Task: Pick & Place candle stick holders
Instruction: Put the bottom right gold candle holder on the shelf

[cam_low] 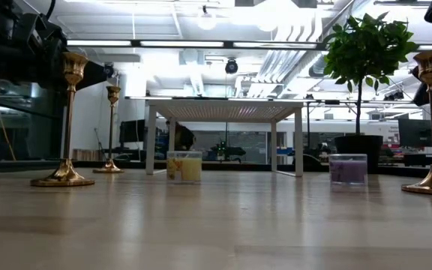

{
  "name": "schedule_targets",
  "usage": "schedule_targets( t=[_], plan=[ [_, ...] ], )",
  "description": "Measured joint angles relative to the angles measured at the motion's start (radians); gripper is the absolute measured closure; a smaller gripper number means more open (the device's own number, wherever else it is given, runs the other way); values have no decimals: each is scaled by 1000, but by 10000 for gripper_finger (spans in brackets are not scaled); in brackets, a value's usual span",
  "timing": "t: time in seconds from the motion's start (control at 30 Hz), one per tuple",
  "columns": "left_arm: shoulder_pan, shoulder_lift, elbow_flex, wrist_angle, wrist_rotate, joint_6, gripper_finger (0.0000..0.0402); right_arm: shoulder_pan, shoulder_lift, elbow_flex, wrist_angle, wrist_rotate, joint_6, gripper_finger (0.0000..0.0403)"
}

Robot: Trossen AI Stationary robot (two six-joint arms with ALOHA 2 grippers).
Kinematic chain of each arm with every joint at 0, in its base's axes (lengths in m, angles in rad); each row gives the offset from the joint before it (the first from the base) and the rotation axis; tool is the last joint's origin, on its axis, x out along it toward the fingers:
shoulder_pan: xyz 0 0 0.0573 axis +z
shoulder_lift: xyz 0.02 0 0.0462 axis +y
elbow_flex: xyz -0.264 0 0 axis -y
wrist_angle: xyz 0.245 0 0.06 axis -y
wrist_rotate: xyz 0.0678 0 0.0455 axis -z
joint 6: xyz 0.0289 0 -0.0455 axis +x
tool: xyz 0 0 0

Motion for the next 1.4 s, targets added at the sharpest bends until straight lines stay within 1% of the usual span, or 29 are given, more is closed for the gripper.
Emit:
schedule_targets(
  t=[0.3,0.87,1.23,1.4],
  plan=[
    [0,0,0,0,0,0,298,0,0,0,1,110,-13,11],
    [0,0,0,0,0,0,298,0,0,0,-1,100,-18,14],
    [0,0,0,0,0,0,298,0,0,0,26,97,-17,70],
    [0,0,0,0,0,0,298,0,0,0,45,97,-11,88]
  ],
)
